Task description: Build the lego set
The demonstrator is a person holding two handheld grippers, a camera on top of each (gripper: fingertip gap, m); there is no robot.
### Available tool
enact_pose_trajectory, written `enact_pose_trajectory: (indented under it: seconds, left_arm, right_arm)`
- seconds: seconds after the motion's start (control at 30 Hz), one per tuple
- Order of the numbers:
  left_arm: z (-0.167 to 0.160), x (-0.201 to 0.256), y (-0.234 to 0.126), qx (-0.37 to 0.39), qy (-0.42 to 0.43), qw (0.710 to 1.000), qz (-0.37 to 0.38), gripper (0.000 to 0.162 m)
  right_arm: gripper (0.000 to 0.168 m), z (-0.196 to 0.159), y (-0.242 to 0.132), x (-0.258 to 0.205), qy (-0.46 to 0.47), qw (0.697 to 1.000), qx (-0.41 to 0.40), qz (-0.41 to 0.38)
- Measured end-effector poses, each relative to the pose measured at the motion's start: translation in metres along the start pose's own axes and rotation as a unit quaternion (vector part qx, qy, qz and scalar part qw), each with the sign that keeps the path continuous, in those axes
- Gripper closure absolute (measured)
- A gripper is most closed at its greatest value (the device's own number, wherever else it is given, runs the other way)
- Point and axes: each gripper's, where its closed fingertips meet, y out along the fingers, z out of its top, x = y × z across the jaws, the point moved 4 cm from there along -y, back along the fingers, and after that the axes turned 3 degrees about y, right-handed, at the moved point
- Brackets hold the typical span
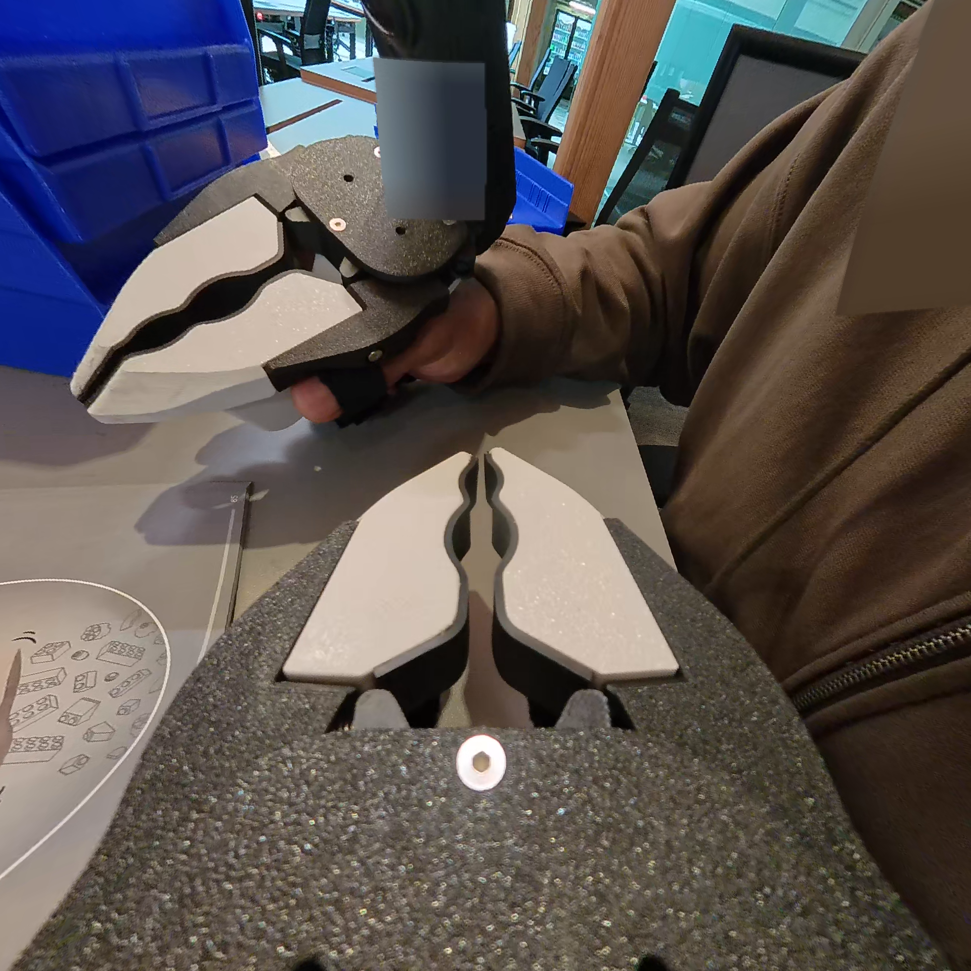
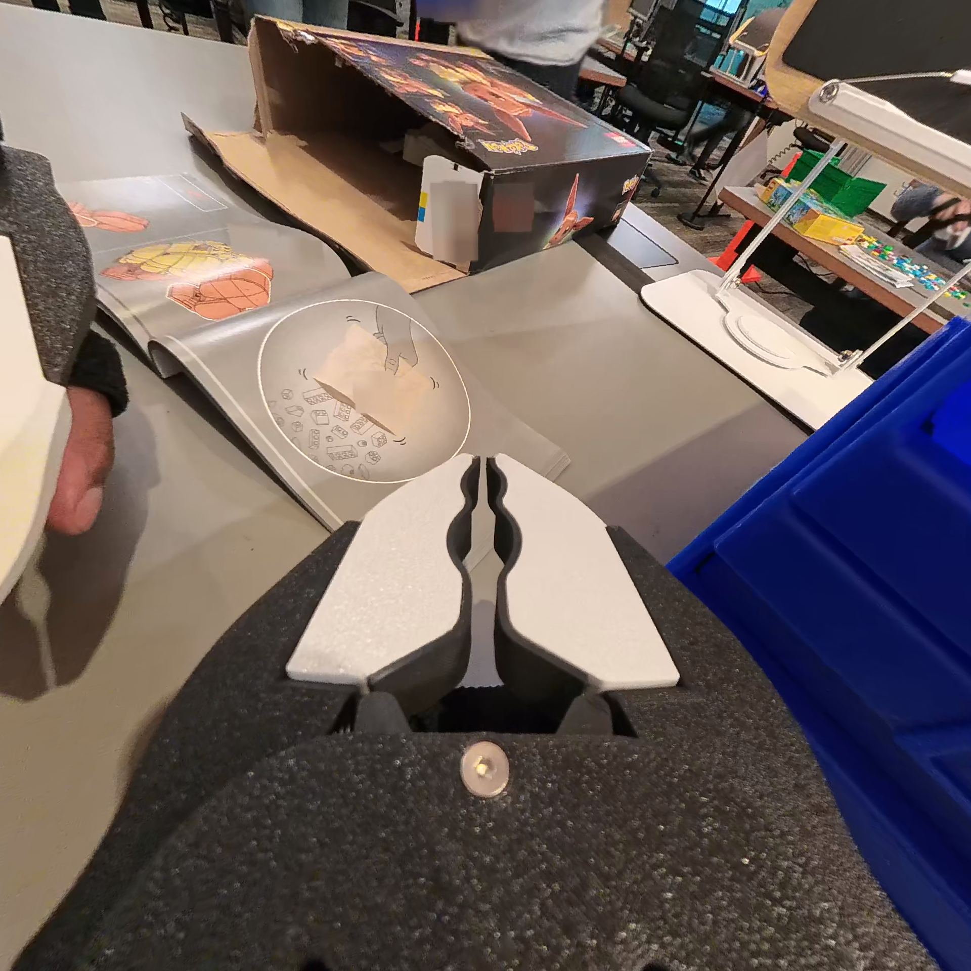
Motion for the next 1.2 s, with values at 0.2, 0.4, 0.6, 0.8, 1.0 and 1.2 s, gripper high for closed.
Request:
enact_pose_trajectory:
  seconds: [0.2,0.4,0.6,0.8,1.0,1.2]
  left_arm:
    - [0.0,-0.0003,0.0001,0.0,-0.001,1.0,0.0,0.16]
    - [0.0001,-0.0002,0.0,0.0,-0.001,1.0,0.0,0.16]
    - [-0.0001,-0.0001,-0.0001,0.0,-0.001,1.0,-0.001,0.16]
    - [-0.0003,-0.0004,-0.0003,-0.002,-0.002,1.0,-0.001,0.16]
    - [-0.0006,-0.0007,-0.0008,-0.002,0.0,1.0,0.001,0.16]
    - [-0.0012,-0.0015,-0.0001,-0.005,-0.006,1.0,-0.001,0.16]
  right_arm:
    - [0.166,-0.0004,0.0,-0.0002,0.0,1.0,-0.001,0.001]
    - [0.166,-0.0006,0.0001,-0.0006,-0.001,1.0,-0.002,0.001]
    - [0.166,-0.0007,0.0001,-0.0009,-0.002,1.0,-0.002,0.001]
    - [0.166,-0.0011,0.0002,-0.0013,-0.003,1.0,-0.003,0.001]
    - [0.166,-0.0014,0.0004,-0.0011,-0.002,1.0,-0.004,0.0]
    - [0.166,-0.002,-0.0002,-0.0016,-0.006,1.0,-0.005,0.0]
